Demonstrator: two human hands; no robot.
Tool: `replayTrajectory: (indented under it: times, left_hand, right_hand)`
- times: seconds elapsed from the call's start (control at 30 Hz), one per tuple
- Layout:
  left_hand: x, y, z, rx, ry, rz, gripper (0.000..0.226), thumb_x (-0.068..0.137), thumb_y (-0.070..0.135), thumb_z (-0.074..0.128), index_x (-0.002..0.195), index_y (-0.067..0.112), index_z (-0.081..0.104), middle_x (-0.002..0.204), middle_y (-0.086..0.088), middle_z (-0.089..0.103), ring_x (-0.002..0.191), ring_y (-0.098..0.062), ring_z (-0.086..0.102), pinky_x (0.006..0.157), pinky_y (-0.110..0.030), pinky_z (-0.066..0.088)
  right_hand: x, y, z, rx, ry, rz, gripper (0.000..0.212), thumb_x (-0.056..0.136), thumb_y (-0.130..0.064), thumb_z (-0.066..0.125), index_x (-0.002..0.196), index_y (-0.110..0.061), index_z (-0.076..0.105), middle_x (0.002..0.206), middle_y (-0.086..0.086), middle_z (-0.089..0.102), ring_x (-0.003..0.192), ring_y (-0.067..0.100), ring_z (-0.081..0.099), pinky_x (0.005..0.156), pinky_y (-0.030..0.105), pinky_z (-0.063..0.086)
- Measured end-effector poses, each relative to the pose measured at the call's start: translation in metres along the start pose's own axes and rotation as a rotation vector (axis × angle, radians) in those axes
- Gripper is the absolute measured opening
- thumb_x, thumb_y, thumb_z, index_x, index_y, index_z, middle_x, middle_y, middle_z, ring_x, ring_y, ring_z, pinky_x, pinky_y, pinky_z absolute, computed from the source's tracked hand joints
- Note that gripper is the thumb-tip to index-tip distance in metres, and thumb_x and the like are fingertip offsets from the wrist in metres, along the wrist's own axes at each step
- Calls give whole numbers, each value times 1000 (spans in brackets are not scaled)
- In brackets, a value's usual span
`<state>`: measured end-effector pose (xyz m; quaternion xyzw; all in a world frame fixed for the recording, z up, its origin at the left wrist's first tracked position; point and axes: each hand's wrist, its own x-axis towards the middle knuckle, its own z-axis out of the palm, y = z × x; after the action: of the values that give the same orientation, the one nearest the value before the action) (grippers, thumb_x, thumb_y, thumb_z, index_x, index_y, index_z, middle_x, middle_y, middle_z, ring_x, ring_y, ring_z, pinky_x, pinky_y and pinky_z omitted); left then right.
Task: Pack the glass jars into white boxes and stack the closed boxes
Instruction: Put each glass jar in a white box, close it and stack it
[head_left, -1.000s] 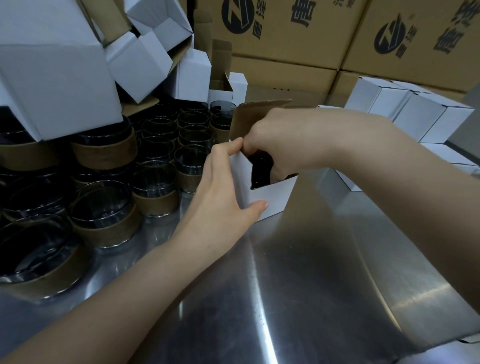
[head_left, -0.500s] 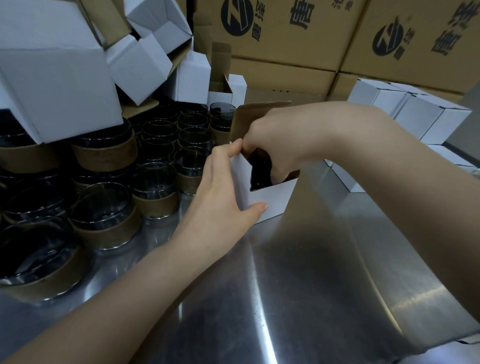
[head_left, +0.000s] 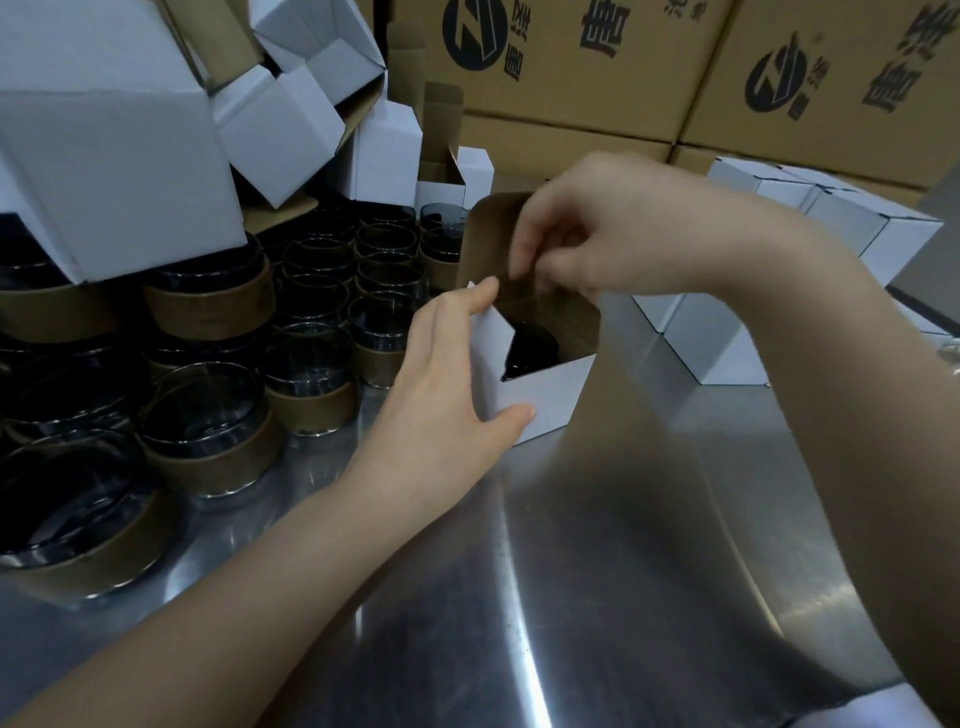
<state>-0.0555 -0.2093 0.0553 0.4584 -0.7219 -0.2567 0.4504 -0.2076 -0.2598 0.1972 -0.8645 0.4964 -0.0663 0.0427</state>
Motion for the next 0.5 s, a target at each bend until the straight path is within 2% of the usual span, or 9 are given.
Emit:
replayTrajectory:
  times: [0.07,0.13,0.17,0.23,0.3,0.4,0.5]
  left_hand:
    - [0,-1,1,22,-9,11,82,81,20,75,144,39,25,149,14,21,128,19,20,96,8,14]
    - [0,0,1,36,-27,-11,76,83,23,73,144,42,31,151,12,17,135,7,21,97,6,17]
    - [0,0,2,42,-35,-30,72,83,24,72,143,42,36,151,13,16,138,2,21,101,0,21]
    - [-1,1,3,40,-42,-61,65,84,26,71,140,39,42,152,10,17,140,-4,23,110,-15,26]
    - [-1,3,2,-2,-35,-83,58,86,31,69,139,36,46,151,7,21,139,-4,26,112,-19,27]
    - [1,8,0,-118,7,-113,46,90,45,56,134,32,55,147,7,31,135,-1,33,109,-13,26]
    - [4,8,0,-149,47,-116,33,99,32,48,129,29,60,144,6,38,130,3,38,106,-11,28]
  right_hand:
    - [-6,14,4,229,118,72,29,82,-1,55,74,-26,68,72,-1,71,65,13,68,65,34,60]
    - [-12,24,16,435,159,112,29,82,7,55,75,-19,65,78,14,69,63,25,67,62,38,61]
    - [-15,29,23,551,161,129,27,83,10,58,77,-16,62,77,16,66,59,21,65,58,35,60]
    - [-18,38,35,807,170,153,25,83,10,66,81,-13,57,74,8,61,55,13,62,53,27,56]
    - [-17,46,43,985,188,160,28,80,7,71,87,-13,53,75,5,62,57,16,63,54,28,56]
    - [-13,51,53,1024,172,177,37,76,4,75,97,-16,52,84,8,61,61,18,62,55,29,55]
    - [-10,49,61,967,140,188,47,74,3,78,101,-29,55,92,9,59,63,13,59,55,25,51]
